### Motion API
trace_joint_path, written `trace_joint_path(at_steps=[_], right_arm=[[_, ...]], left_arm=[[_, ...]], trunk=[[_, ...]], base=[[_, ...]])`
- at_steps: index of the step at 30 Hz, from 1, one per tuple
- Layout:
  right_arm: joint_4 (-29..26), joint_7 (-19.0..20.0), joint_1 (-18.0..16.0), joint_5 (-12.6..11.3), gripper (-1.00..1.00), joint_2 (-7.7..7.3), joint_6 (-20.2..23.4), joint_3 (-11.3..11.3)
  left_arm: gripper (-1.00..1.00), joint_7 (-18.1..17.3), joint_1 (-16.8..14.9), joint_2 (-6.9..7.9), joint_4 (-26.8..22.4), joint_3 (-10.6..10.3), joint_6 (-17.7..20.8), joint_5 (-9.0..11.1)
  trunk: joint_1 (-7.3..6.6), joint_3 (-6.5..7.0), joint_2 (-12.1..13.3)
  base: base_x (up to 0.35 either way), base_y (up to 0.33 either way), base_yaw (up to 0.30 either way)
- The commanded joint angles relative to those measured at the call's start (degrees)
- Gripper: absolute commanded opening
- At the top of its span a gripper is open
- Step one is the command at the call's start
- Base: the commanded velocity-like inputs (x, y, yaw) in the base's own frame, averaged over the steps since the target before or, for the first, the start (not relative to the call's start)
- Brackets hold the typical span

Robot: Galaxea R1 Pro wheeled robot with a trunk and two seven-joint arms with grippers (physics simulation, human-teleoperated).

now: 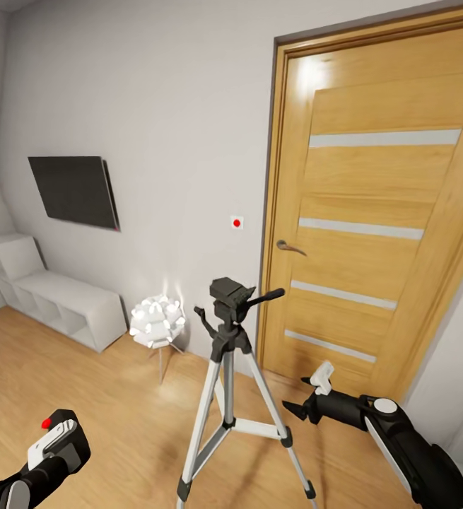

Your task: Attach the digital camera to the camera tripod in the bedroom.

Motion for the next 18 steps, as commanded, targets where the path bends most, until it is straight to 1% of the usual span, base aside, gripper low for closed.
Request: trace_joint_path(at_steps=[1,8,10,11,13,18], right_arm=[[-0.1,0.1,0.0,0.0,1.0,0.04,0.4,0.1],[0.0,0.2,0.0,0.0,1.0,0.79,0.4,0.4],[0.0,0.2,0.0,0.0,1.0,0.95,0.4,1.2],[0.0,0.2,0.0,0.0,1.0,1.04,0.4,2.3],[0.1,0.4,0.0,0.0,1.0,1.1,0.4,3.4],[0.1,0.5,0.0,0.0,1.0,1.17,0.4,4.8]], left_arm=[[-1.0,-0.6,-0.1,-0.06,-0.1,0.2,0.4,-0.3],[-1.0,-0.6,-0.1,0.01,-0.1,0.2,0.5,-0.3],[-1.0,-0.6,-0.1,0.05,-0.1,0.2,0.5,-0.3],[-1.0,-0.6,-0.1,0.07,-0.1,0.2,0.6,-0.3],[-1.0,-0.6,-0.1,0.09,-0.1,0.2,0.6,-0.3],[-1.0,-0.6,-0.1,0.11,-0.1,0.2,0.6,-0.3]], trunk=[[0.05,-0.12,-0.1],[0.05,-0.12,-0.1],[0.05,-0.12,-0.1],[0.05,-0.12,-0.1],[0.05,-0.12,-0.1],[0.05,-0.12,-0.1]], base=[[0.157,0.025,0.0],[0.089,0.014,0.0],[0.03,0.005,0.0],[0.017,0.003,0.0],[0.012,0.002,0.0],[0.006,0.001,0.0]])
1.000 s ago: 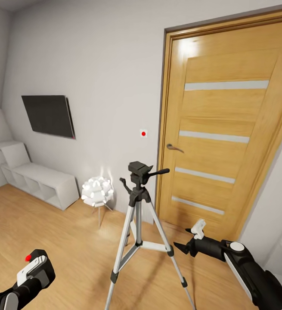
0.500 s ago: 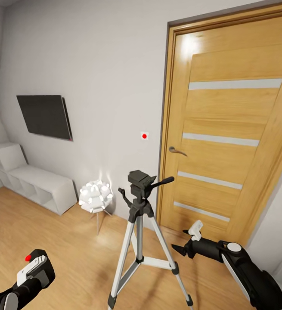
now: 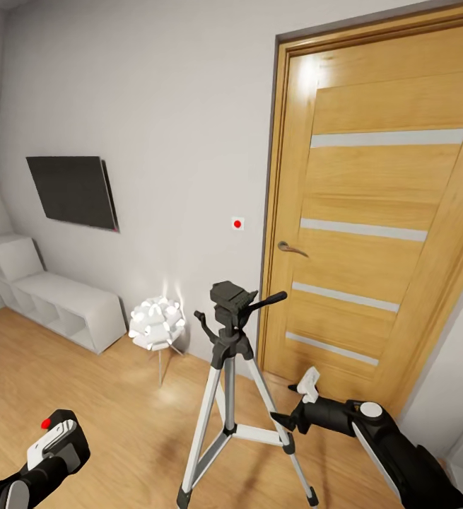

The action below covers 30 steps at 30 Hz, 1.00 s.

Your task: Attach the digital camera to the camera tripod in the bedroom.

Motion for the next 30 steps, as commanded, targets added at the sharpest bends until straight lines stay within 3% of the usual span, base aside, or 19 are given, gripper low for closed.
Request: trace_joint_path(at_steps=[1,16,30], right_arm=[[-0.1,0.1,0.0,0.0,1.0,-0.03,0.4,0.2],[0.1,0.3,-0.1,-0.1,1.0,0.0,3.3,0.6],[0.1,0.4,-0.1,-0.1,1.0,0.0,3.5,0.5]], left_arm=[[-1.0,-0.6,-0.1,-0.06,-0.1,0.2,0.3,-0.3],[-1.0,-0.6,-0.1,-0.05,-0.1,0.2,0.4,-0.3],[-1.0,-0.6,-0.1,-0.05,-0.1,0.2,0.4,-0.3]], trunk=[[0.04,-0.12,-0.1],[0.04,-0.12,-0.1],[0.04,-0.12,-0.1]], base=[[0.003,0.0,0.0],[0.0,0.0,0.003],[0.0,0.0,0.102]])
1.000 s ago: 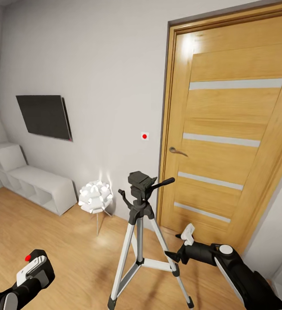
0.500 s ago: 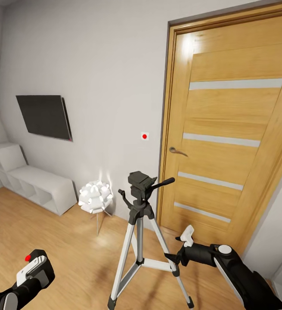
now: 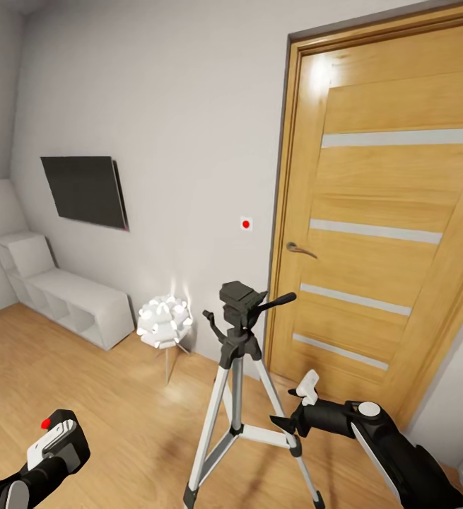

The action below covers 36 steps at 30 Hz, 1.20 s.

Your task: Attach the digital camera to the camera tripod in the bedroom.

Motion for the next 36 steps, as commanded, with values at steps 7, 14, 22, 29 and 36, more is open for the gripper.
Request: trace_joint_path(at_steps=[7,14,22,29,36], right_arm=[[-0.1,0.1,0.0,0.0,1.0,-0.04,0.3,0.0],[-0.1,0.1,0.0,0.0,1.0,-0.04,0.2,0.0],[-0.1,0.1,0.0,0.1,1.0,-0.04,0.1,0.0],[-0.1,0.2,0.0,0.0,1.0,-0.04,0.3,-0.1],[-0.1,0.2,0.0,-0.1,1.0,-0.04,0.2,-0.2]], left_arm=[[-1.0,-0.6,-0.1,-0.06,-0.1,0.2,0.3,-0.3],[-1.0,-0.6,-0.1,-0.06,-0.1,0.2,0.3,-0.3],[-1.0,-0.6,-0.1,-0.09,-0.1,0.2,0.3,-0.3],[-1.0,-0.6,-0.1,-0.14,-0.1,0.1,0.3,-0.3],[-1.0,-0.6,-0.1,-0.15,-0.1,0.1,0.3,-0.3]], trunk=[[0.04,-0.12,-0.1],[0.04,-0.12,-0.1],[0.04,-0.12,-0.1],[0.04,-0.12,-0.1],[0.04,-0.12,-0.1]], base=[[0.0,0.0,0.022],[0.0,0.001,0.006],[0.0,0.044,0.001],[0.0,0.014,0.0],[0.0,0.004,0.039]])
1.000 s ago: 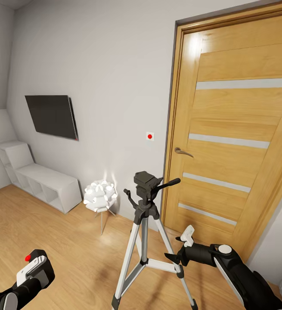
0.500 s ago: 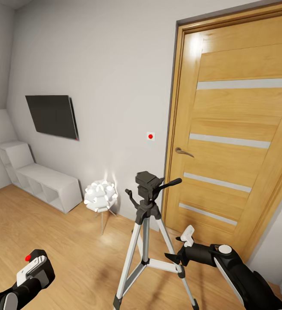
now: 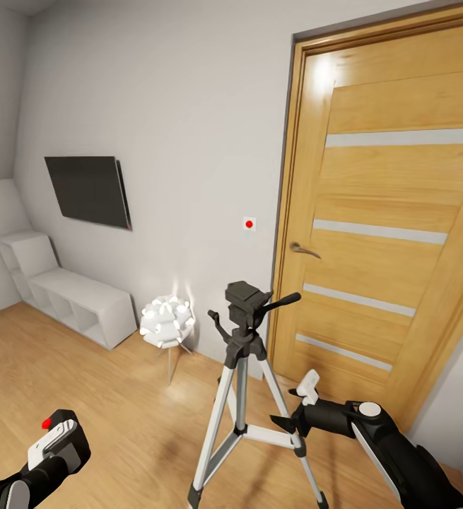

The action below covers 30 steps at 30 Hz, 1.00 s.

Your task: Attach the digital camera to the camera tripod in the bedroom.

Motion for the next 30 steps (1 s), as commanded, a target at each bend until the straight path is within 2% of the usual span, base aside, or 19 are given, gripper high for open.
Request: trace_joint_path(at_steps=[1,17,25,30], right_arm=[[-0.1,0.1,0.0,0.0,1.0,-0.04,0.4,0.0],[1.1,-0.3,-0.1,0.1,1.0,0.07,-0.3,0.0],[6.0,-0.7,-0.9,0.1,1.0,1.75,-3.8,0.2],[8.1,-0.8,-2.0,0.1,1.0,2.31,-5.0,0.1]], left_arm=[[-1.0,-0.6,-0.1,-0.06,-0.1,0.2,0.3,-0.3],[-1.0,-0.7,-0.1,-0.11,-0.1,0.2,0.3,-0.3],[-1.0,-0.7,-0.1,-0.19,-0.1,0.2,0.3,-0.3],[-1.0,-0.7,-0.1,-0.26,-0.1,0.0,0.4,-0.3]], trunk=[[0.04,-0.12,-0.1],[0.04,-0.12,-0.1],[0.04,-0.12,-0.1],[0.04,-0.12,-0.1]], base=[[0.0,0.002,0.12],[0.0,0.001,0.046],[0.0,0.0,0.003],[0.0,0.0,0.0]])
